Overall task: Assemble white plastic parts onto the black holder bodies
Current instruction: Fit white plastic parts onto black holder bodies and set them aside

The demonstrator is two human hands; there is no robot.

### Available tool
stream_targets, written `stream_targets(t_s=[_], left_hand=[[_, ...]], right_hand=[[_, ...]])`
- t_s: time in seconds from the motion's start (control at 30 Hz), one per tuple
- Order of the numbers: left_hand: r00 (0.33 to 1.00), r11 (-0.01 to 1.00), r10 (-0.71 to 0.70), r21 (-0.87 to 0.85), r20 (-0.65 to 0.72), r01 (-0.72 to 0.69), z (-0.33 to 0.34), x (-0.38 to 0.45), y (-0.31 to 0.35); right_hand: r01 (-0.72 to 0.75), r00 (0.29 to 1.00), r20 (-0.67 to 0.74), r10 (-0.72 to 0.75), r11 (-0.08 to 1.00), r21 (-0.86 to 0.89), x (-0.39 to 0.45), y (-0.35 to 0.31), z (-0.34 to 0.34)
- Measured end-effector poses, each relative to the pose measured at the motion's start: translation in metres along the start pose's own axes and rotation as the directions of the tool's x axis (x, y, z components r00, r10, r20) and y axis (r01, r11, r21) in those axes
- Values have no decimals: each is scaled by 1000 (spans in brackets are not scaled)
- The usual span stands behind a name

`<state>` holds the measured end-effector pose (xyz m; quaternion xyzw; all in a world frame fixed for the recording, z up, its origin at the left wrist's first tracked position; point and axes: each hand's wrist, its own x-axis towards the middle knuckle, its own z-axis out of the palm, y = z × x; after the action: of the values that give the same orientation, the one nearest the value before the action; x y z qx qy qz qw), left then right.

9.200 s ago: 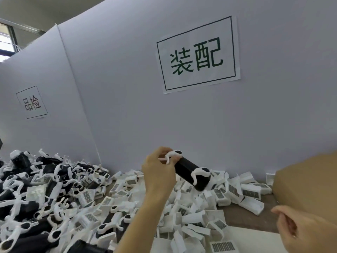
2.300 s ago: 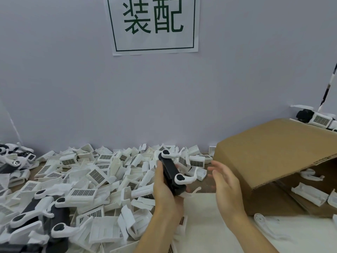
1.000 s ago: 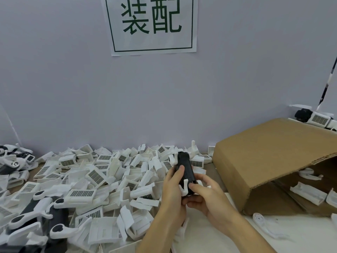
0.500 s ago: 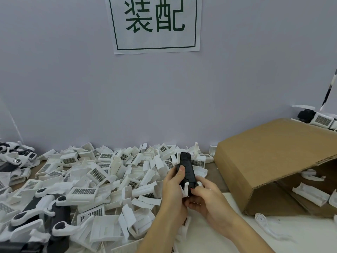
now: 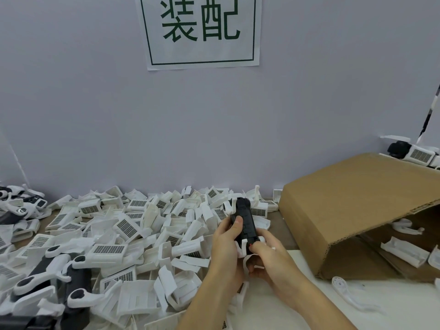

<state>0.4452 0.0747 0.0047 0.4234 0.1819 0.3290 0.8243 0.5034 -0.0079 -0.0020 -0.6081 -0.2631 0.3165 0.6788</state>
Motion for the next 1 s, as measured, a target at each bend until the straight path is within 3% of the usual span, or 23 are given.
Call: stream_targets(t_s=[0.6,1.0], left_hand=[[999,1000,-26,-4,-31,26,2,1,1],[997,999,-45,-11,-60,44,1,2,1]], right_hand=[[7,997,81,-14,997,77,1,1,-3],[7,998,63,-8,1000,22,6,6,-4]])
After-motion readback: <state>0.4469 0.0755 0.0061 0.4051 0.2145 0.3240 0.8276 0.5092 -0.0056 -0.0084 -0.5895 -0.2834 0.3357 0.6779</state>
